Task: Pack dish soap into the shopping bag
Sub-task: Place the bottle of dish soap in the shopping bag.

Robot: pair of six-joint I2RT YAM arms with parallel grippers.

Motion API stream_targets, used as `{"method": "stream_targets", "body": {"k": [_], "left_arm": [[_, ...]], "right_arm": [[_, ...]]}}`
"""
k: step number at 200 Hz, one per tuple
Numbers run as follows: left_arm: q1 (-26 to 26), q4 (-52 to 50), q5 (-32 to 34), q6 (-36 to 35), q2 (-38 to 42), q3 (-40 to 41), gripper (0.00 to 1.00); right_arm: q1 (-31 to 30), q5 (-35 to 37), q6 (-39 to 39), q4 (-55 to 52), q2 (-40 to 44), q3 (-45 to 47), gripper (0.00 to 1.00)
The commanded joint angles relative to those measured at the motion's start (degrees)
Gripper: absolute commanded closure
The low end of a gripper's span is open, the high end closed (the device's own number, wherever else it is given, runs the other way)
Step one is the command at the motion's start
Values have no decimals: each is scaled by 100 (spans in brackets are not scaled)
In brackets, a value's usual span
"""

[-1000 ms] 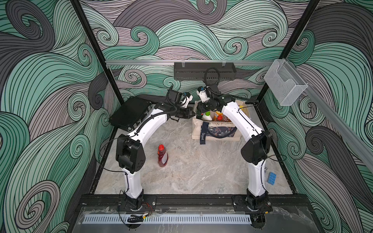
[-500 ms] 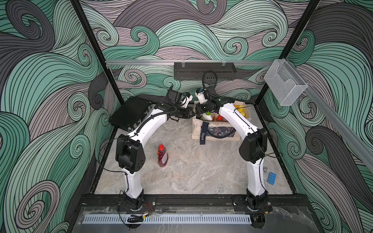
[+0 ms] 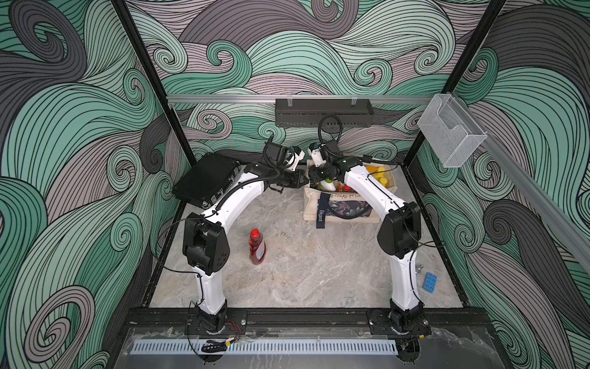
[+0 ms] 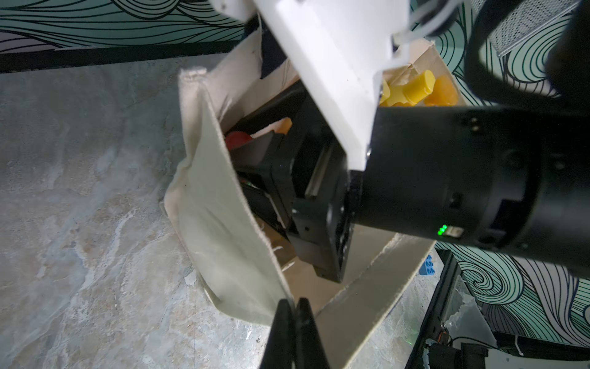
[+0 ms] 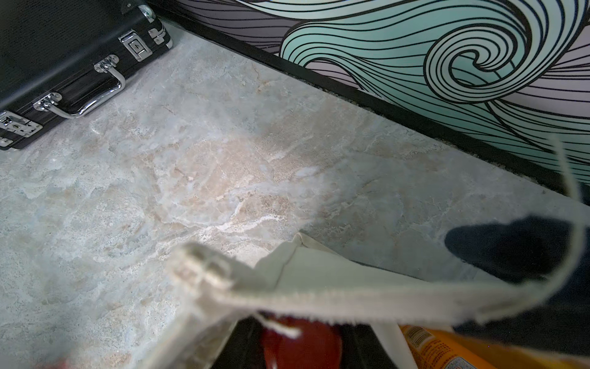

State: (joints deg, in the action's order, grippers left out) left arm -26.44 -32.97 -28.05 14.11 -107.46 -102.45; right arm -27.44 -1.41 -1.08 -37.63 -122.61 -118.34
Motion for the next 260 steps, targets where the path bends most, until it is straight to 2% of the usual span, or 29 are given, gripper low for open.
{"method": "stream_targets", "body": {"k": [1,34,81,132,147,175,197,233,260], "left_arm": [[-24,54,54,-54,253,14,100],[-19,27,111,-41,234,13,100],[-2,33,186,-5,295,41,100],[5,23,247,4,348,44,100],[29,-72,362,-11,390,9,91],[133,-122,512,8,519,24,88],[186,-146,567,43,649,63,82],[289,-276,707,48,940,205,82],[517,-344,769,85,1338,512,82]], "right_arm": [[-13,159,-6,313,-33,44,96],[-15,199,3,304,70,82,66],[-13,213,-15,243,287,84,47],[-12,177,-14,223,663,127,38],[-15,179,-58,129,822,69,36],[-16,254,-168,-392,1034,-301,33],[-15,316,-207,-417,1388,-95,30],[-13,241,-169,-452,1965,375,28],[-57,148,-94,-262,2611,1107,27]]}}
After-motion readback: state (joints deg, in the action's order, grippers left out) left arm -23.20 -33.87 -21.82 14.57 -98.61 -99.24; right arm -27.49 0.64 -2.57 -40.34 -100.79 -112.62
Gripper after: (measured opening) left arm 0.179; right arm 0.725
